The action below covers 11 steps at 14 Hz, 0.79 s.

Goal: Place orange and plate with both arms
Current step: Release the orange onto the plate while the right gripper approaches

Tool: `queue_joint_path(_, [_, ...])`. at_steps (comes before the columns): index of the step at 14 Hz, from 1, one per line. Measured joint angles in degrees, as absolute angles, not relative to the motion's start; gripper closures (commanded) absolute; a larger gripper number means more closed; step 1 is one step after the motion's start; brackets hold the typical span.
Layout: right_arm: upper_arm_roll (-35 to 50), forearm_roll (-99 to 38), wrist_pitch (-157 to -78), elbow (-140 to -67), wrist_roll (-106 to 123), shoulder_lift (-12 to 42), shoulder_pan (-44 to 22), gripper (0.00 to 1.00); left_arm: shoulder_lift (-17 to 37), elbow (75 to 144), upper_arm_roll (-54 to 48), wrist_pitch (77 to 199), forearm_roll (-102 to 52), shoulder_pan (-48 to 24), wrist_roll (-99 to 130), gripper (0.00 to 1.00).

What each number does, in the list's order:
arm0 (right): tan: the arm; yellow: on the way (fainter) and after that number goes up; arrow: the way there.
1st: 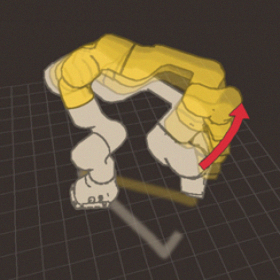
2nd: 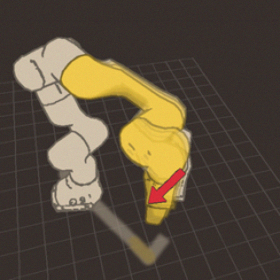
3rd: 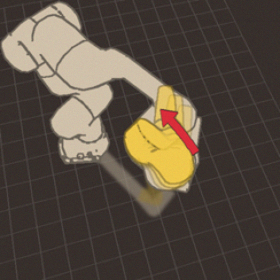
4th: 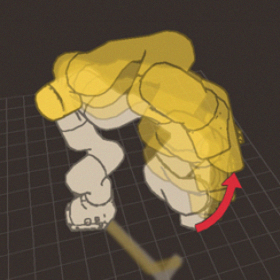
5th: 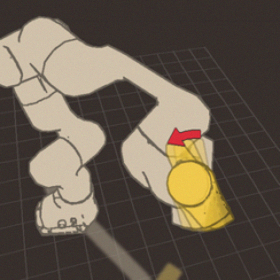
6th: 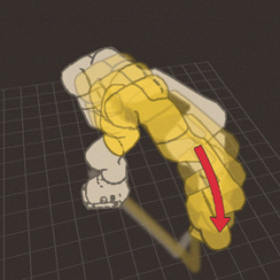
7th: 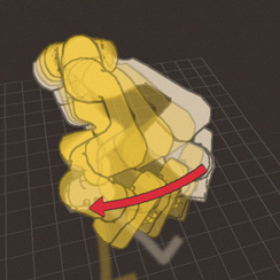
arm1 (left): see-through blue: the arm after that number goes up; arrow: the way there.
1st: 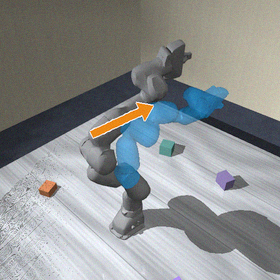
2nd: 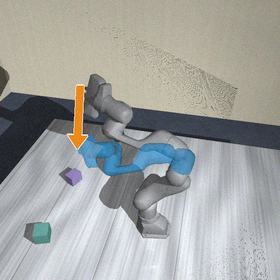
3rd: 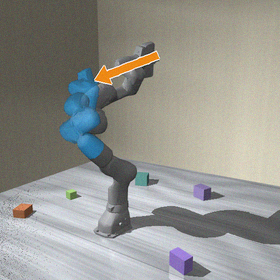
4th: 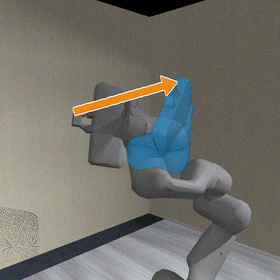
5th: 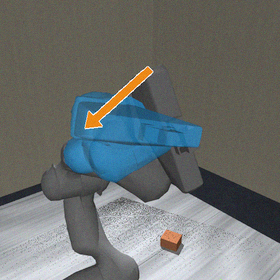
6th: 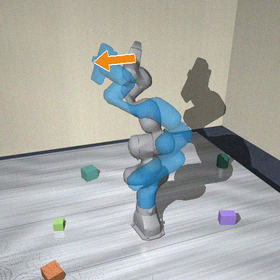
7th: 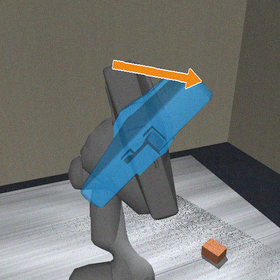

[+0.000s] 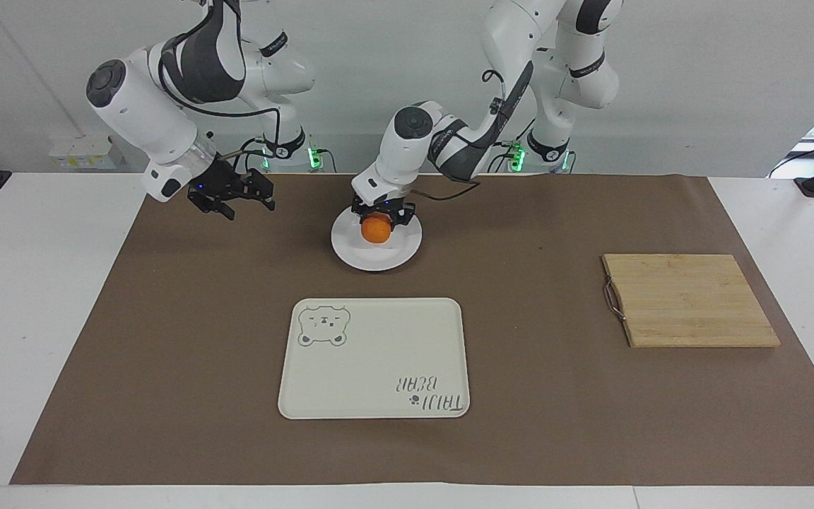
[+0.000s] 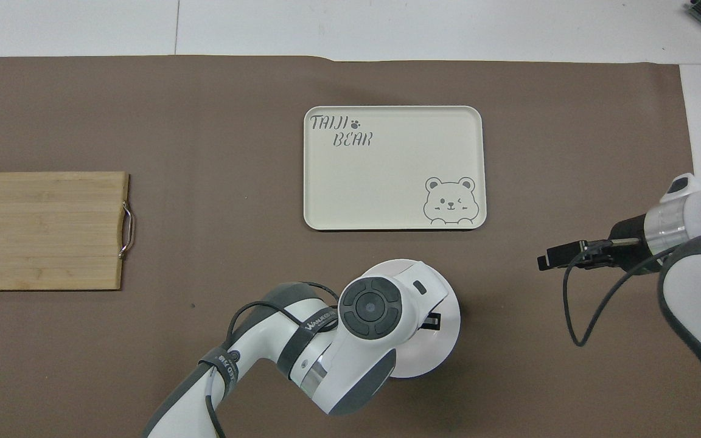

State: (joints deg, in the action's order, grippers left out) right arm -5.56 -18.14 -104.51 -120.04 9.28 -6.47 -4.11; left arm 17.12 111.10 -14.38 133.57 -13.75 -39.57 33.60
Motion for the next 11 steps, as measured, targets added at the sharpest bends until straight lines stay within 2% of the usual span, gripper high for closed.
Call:
queue_joint_path(2, [-5.5,-18.7,-106.4,-122.1,9.3,-6.1,-5.2,0.00,17.1,111.3,-14.4,133.6,-13.8,-39.6,33.6,0.35])
queue_joint_path(3, [-5.5,-19.2,-107.0,-123.0,9.3,-6.1,-5.6,0.00,17.1,111.3,-14.4,133.6,-13.8,-39.6,33.6,0.27])
queue_joint_path(4, [-5.5,-19.7,-107.4,-123.8,9.4,-6.1,-5.8,0.00,17.1,111.3,-14.4,133.6,-13.8,-39.6,33.6,0.11])
queue_joint_path(5, [-5.5,-20.3,-107.9,-124.3,9.5,-6.1,-5.9,0.00,17.1,111.3,-14.4,133.6,-13.8,-39.6,33.6,0.08])
queue_joint_path(6, [-5.5,-20.6,-108.2,-124.8,9.5,-6.1,-5.9,0.00,17.1,111.3,-14.4,133.6,-13.8,-39.6,33.6,0.01])
queue_joint_path(11, [-5.5,-24.9,-110.8,-128.1,10.8,-6.1,-6.3,0.00,16.6,110.6,-13.9,133.7,-13.8,-39.5,33.6,0.00])
